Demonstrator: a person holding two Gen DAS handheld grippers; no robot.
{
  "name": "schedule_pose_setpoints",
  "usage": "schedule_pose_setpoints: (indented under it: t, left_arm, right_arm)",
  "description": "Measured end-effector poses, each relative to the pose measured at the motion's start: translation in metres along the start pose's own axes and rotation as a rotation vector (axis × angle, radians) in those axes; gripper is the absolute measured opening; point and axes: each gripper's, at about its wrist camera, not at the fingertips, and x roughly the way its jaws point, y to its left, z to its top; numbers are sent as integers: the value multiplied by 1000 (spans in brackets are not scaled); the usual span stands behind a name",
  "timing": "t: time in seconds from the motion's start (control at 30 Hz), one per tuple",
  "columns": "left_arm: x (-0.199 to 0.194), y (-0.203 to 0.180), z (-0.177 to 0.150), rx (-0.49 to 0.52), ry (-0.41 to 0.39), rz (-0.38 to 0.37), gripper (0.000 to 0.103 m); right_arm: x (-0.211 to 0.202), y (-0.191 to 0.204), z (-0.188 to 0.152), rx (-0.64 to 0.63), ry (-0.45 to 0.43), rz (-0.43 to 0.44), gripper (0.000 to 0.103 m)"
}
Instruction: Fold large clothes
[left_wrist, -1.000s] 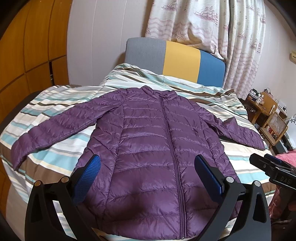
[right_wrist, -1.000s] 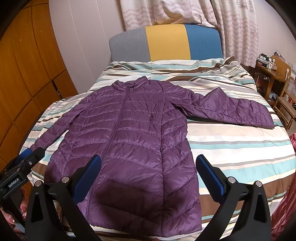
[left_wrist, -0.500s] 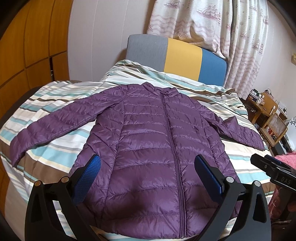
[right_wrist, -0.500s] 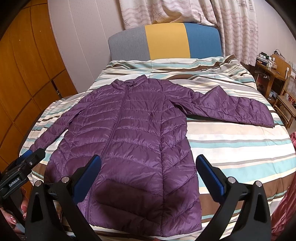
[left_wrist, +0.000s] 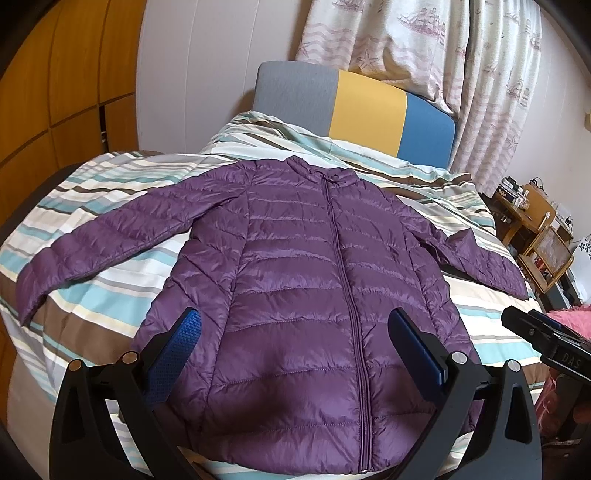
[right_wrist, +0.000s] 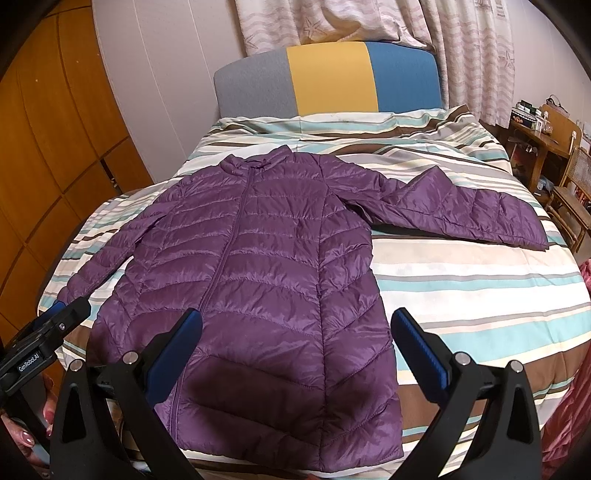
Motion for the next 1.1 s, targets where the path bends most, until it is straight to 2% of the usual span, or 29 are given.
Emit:
schedule_pose_setpoints:
  t: [0.23,0.33,0.4,0.47,0.57,0.63,0.77,0.87,0.97,1.1]
  left_arm:
    - [10,0,4,6,16,12,100]
    - [20,3,8,15,14,38,100]
    - [29,3,10,29,15,45,100]
    - [47,6,14,48,27,38,100]
    - [71,17,20,32,28,23,100]
    - [90,24,27,13,39,43,100]
    - [132,39,48,15,45,140,100]
    - [167,53,60,-5,64,227,100]
    - [190,67,64,-42,90,255,100]
    - [211,83,53,-81,107,274,100]
  right_arm:
    - [7,-12,3,16,-39,-18,101]
    - [13,-29,5,37,-115,-8,101]
    - [27,-45,6,67,-109,-24,101]
    - [51,-71,6,127,-17,-46,101]
    - [75,-116,2,250,16,-117,101]
    - [90,-153,2,330,17,-138,101]
    - [101,-219,13,459,-65,-191,101]
    - [105,-261,19,563,-110,-229,90]
    - [114,-302,23,682,-135,-249,81]
    - [120,-334,26,764,-172,-261,73]
